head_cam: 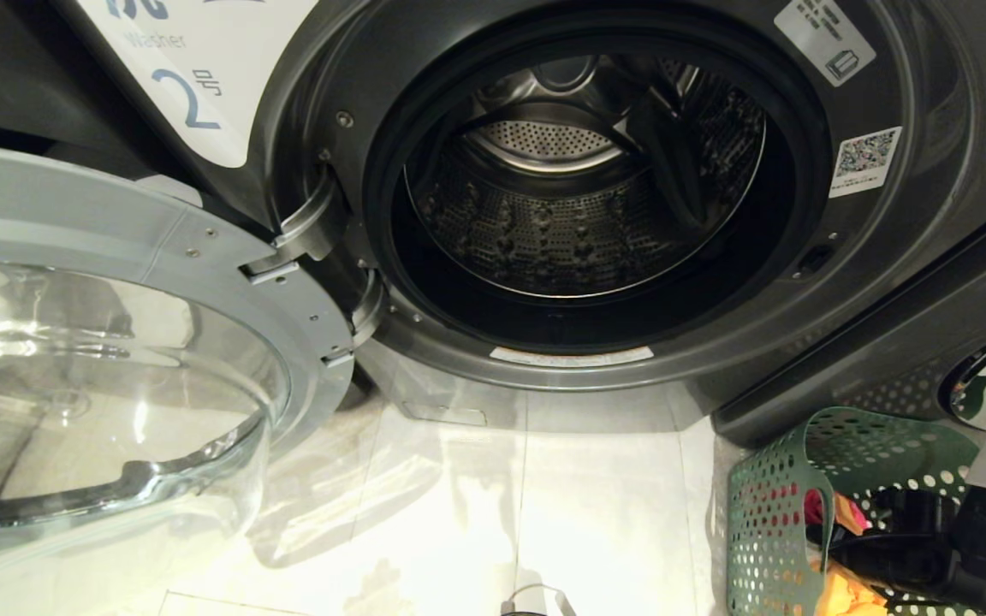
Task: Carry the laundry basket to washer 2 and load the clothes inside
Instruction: Place the clothes into the washing machine
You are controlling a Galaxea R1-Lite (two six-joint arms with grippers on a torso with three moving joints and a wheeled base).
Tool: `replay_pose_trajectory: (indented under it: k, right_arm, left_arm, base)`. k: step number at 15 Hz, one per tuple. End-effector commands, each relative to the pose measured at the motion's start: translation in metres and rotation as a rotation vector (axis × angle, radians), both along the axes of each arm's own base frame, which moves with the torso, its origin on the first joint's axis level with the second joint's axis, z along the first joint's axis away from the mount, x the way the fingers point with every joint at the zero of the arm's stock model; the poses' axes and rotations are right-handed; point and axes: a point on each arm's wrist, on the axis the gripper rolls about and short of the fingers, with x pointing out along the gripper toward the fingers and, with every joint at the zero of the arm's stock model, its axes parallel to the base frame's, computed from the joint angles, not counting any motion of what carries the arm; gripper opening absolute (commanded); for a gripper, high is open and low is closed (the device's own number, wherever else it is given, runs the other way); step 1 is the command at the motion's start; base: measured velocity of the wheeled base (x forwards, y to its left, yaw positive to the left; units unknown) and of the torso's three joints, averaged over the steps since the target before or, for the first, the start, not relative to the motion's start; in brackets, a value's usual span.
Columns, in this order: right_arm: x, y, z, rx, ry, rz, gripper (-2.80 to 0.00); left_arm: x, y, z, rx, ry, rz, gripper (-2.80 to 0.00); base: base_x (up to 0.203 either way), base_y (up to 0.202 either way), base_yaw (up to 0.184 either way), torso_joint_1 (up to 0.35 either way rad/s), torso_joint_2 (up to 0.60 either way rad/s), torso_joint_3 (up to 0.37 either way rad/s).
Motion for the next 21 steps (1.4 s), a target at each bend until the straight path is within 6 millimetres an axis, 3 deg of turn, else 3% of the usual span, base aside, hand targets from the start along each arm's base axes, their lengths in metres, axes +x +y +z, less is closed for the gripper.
replay_pose_trajectory:
  k: [1,11,17,18,21]
  right_arm:
    - [0.004,0.002,-0.019,-0.002,0.002,-0.046,0.0]
    - [0.026,0.002,-0.062,0.02,0.057,-0.061,0.0]
    - [0.023,0.003,-0.076,-0.041,0.099,-0.036,0.0]
    - [0.023,0.003,-0.077,-0.044,0.102,-0.037,-2.8]
    - [0.024,0.002,-0.076,-0.06,0.101,-0.037,-2.8]
  left_arm:
    - [0.0,0.0,0.0,0.0,0.001,0.0,-2.8]
    - [0.0,0.0,0.0,0.0,0.002,0.0,-2.8]
    - [0.0,0.0,0.0,0.0,-0.001,0.0,-2.8]
    - [0.0,0.0,0.0,0.0,0.0,0.0,-2.8]
    - [0.0,0.0,0.0,0.0,0.001,0.0,-2.8]
  base:
    - [0.0,0.0,0.0,0.0,0.0,0.0]
    - [0.0,0.0,0.0,0.0,0.0,0.0]
    - [0.0,0.0,0.0,0.0,0.0,0.0]
    - [0.0,0.0,0.0,0.0,0.0,0.0]
    - [0.0,0.0,0.0,0.0,0.0,0.0]
